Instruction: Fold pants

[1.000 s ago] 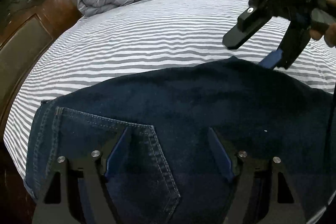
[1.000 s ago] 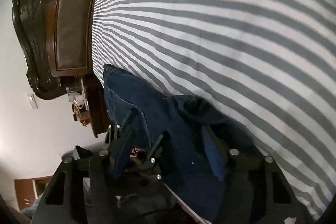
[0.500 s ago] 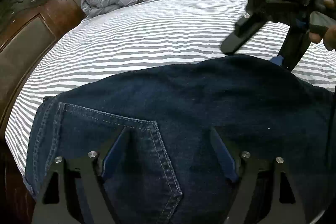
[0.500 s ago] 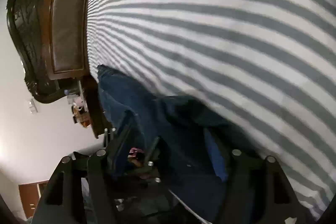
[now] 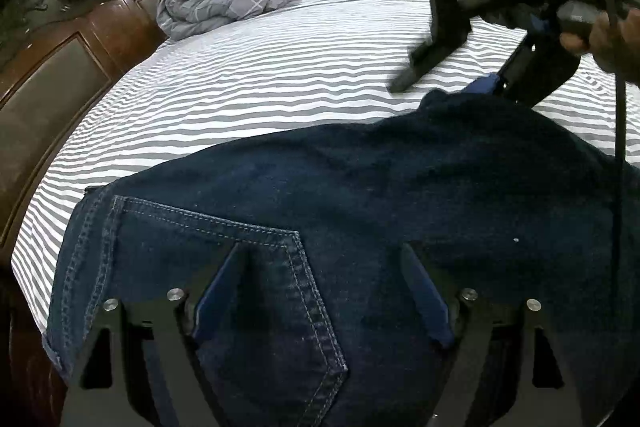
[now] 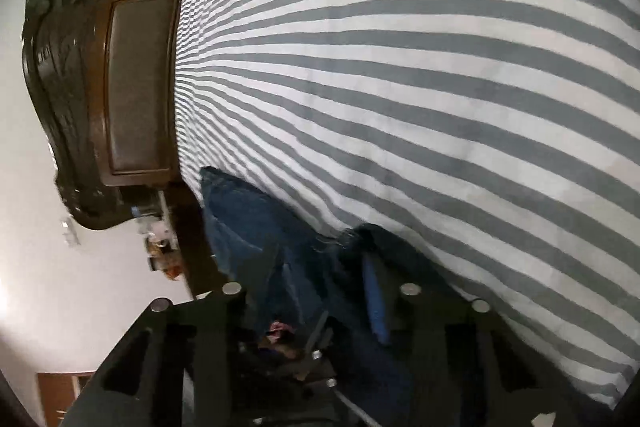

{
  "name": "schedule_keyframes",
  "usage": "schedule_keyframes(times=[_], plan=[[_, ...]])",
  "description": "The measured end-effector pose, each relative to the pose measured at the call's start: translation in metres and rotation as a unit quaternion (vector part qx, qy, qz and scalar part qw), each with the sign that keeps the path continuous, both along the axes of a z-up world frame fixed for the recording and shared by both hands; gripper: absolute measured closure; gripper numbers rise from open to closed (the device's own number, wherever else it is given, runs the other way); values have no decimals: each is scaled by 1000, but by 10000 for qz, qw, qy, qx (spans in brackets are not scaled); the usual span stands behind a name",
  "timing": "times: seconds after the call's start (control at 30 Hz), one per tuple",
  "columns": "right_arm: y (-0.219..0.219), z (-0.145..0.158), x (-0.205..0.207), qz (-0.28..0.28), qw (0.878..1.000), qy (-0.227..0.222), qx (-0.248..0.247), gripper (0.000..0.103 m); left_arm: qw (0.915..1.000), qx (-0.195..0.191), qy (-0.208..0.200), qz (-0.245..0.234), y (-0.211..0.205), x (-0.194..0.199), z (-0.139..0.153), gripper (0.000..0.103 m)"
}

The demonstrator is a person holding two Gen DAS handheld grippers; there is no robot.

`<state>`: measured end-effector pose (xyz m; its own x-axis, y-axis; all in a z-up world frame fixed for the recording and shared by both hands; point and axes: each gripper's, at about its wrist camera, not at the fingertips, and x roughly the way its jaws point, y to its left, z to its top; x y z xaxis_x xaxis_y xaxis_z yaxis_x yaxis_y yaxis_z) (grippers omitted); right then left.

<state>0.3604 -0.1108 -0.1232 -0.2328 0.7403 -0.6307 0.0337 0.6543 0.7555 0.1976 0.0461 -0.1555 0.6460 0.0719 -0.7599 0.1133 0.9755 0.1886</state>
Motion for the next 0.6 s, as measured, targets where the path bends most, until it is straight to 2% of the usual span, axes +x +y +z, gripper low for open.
schedule_keyframes(times=[0.03,0.13,0.2,0.33,0.43,0.6], plan=[[-2,-7,-1,-42,9998,58,-160,88,10000,26,-18,5,-1,-1,0,21],[-22,-30,0,-573,9963,639,92,90,10000,40,-35,12,-1,-1,0,20],[-22,-26,-3,-572,9972,474,71,90,10000,8,-8,62,0,1,0,18],[-16,1,-7,-511,9987,-70,-30,90,9999,-69,-37,95,2,1,3,16],[-24,-3,-7,-761,9970,-1,155,90,9999,-42,-57,124,3,0,1,13],[-34,-44,2,-1307,9879,723,427,91,9999,-16,-37,99,3,2,-1,13]])
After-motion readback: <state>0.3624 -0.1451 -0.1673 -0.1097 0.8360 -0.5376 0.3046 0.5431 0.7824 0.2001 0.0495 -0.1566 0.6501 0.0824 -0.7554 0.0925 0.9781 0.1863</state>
